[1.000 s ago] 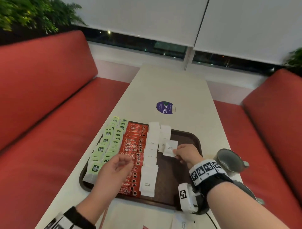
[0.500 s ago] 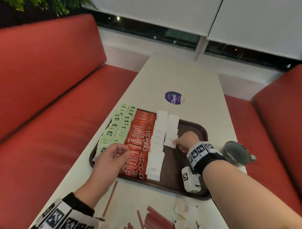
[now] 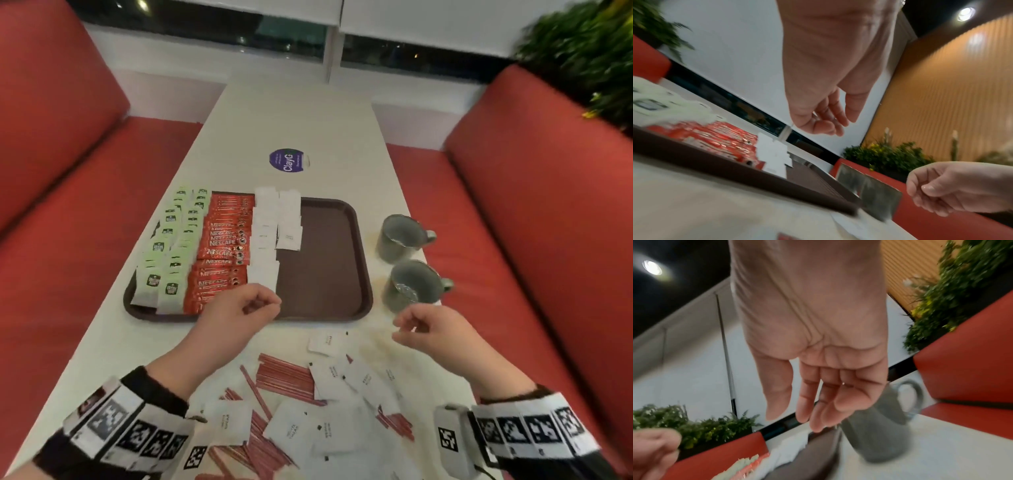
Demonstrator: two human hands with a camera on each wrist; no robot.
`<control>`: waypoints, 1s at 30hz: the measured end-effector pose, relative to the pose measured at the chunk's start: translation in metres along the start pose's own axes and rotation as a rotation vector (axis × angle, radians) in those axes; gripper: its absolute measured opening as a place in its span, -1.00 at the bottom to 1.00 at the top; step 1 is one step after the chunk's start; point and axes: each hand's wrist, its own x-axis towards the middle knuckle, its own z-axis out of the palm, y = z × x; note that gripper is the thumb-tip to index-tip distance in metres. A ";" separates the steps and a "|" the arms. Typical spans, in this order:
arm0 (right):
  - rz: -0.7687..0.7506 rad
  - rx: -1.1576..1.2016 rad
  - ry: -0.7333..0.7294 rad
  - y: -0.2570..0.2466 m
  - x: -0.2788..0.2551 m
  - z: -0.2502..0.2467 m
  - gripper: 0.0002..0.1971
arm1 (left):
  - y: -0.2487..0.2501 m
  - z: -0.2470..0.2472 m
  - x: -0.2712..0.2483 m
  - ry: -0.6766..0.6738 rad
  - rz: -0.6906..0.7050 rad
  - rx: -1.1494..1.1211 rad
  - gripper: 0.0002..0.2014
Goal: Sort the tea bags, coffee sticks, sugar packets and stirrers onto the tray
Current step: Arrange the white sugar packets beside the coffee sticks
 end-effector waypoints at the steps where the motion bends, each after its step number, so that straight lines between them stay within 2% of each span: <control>1: 0.039 -0.040 -0.019 0.011 -0.006 0.005 -0.88 | 0.004 0.011 -0.001 -0.066 0.023 0.079 -0.93; 3: 0.084 -0.116 -0.045 0.028 -0.012 0.018 -0.78 | 0.010 0.033 -0.003 -0.183 0.062 0.216 -0.93; 6: 0.137 -0.240 -0.040 0.036 -0.014 0.037 -0.59 | 0.015 0.066 -0.006 -0.282 0.094 0.352 -0.90; 9: 0.159 -0.358 -0.077 0.036 -0.015 0.049 -0.60 | 0.015 0.094 -0.005 -0.340 0.167 0.501 -0.77; 11: 0.161 -0.400 -0.108 0.035 -0.018 0.055 -0.51 | 0.014 0.111 -0.003 -0.387 0.235 0.617 -0.69; 15: 0.124 -0.378 -0.110 0.037 -0.021 0.058 -0.42 | 0.011 0.139 0.002 -0.525 0.246 0.846 -0.54; 18: 0.138 -0.335 -0.106 0.039 -0.018 0.054 -0.38 | 0.014 0.148 0.004 -0.560 0.231 0.970 -0.49; 25: 0.143 -0.204 -0.131 0.048 -0.015 0.048 -0.49 | 0.019 0.151 0.003 -0.593 0.161 0.968 -0.48; 28: 0.148 -0.100 -0.112 0.053 -0.017 0.046 -0.52 | 0.020 0.145 0.000 -0.560 0.145 0.890 -0.62; 30: 0.150 -0.086 -0.117 0.057 -0.017 0.044 -0.59 | 0.021 0.136 -0.003 -0.512 0.135 0.782 -0.80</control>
